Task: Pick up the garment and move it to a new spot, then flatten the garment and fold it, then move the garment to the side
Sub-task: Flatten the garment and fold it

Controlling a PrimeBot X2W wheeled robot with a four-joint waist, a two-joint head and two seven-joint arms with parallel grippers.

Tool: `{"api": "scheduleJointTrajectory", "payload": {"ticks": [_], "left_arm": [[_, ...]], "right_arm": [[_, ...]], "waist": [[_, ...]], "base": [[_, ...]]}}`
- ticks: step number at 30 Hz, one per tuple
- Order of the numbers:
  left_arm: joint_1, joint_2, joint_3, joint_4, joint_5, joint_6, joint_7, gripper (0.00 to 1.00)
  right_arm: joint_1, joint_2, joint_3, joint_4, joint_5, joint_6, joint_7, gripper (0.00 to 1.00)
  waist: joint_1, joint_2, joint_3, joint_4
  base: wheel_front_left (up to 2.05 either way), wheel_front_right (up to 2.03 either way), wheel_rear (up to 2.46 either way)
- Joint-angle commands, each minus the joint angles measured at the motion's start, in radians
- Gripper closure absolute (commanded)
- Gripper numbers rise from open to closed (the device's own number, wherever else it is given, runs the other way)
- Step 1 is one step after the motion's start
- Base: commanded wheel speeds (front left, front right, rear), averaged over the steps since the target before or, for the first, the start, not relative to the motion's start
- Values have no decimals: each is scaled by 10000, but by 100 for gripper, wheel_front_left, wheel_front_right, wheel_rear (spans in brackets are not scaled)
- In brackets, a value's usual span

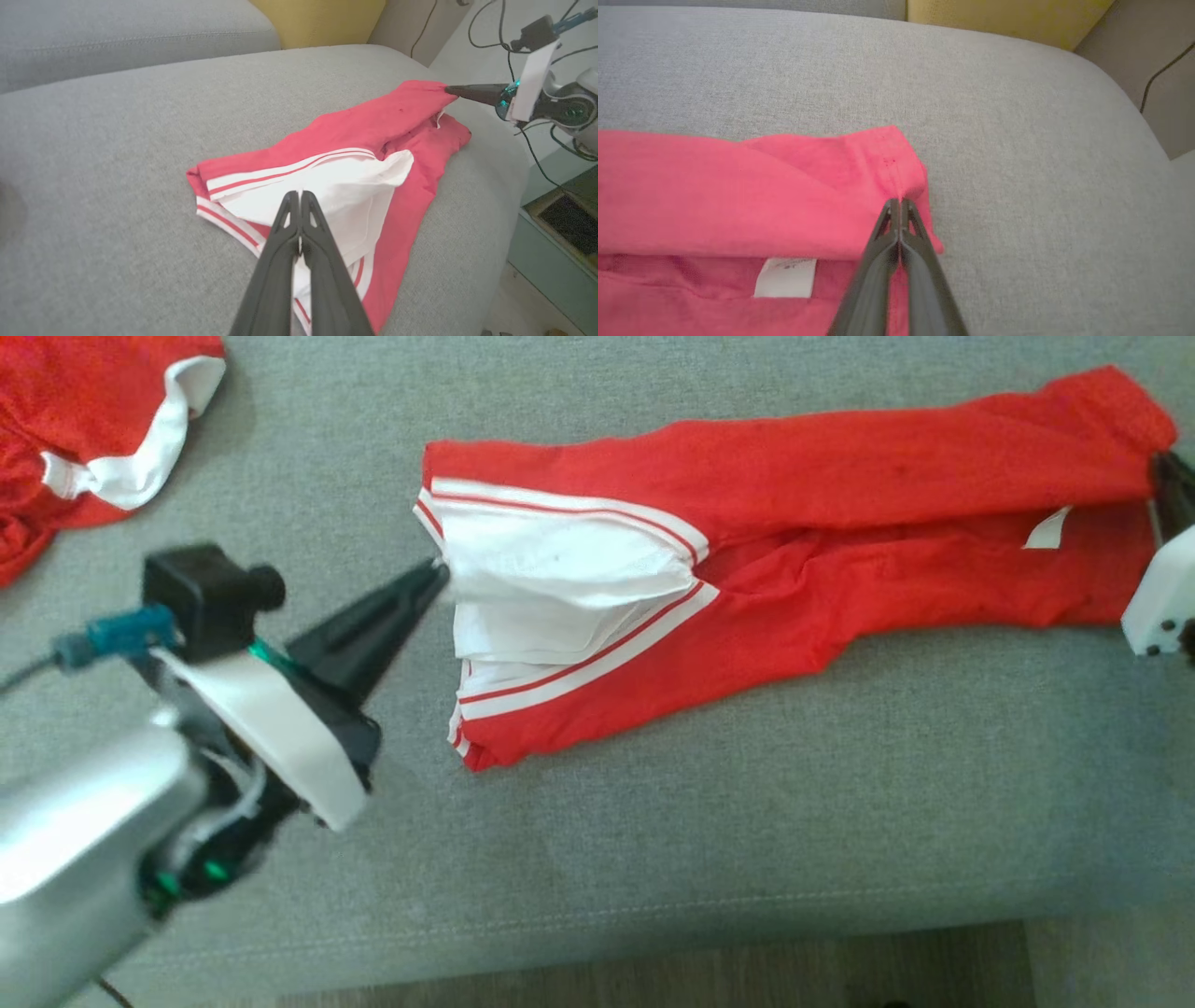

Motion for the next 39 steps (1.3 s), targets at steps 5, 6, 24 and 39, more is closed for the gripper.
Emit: {"api": "scheduleJointTrajectory", "payload": {"ticks": [5,6,24,39], "left_arm": [[662,-500,746,401,-229,580,-791,0],[855,-674,951,531,-130,780,-887,0],[7000,-4704,6002,159,6855,3560,-982,0],[7896,-6290,7017,262,8460,2190,-982,0]], "right_arm": [[388,364,-537,-470,-211,35,-539,0],[470,494,-686,-523,-246,35,-766,0],[2159,2489,-1647,525,-117,35,-4560,0],[229,1371,-5002,2671,-1959,35,-2921,0]], "waist": [[0,-1,-258,7],[0,-1,-358,9],[0,-1,-2421,940],[0,-1,-1900,2285]], "base": [[0,0,0],[0,0,0],[0,0,0],[0,0,0]]}}
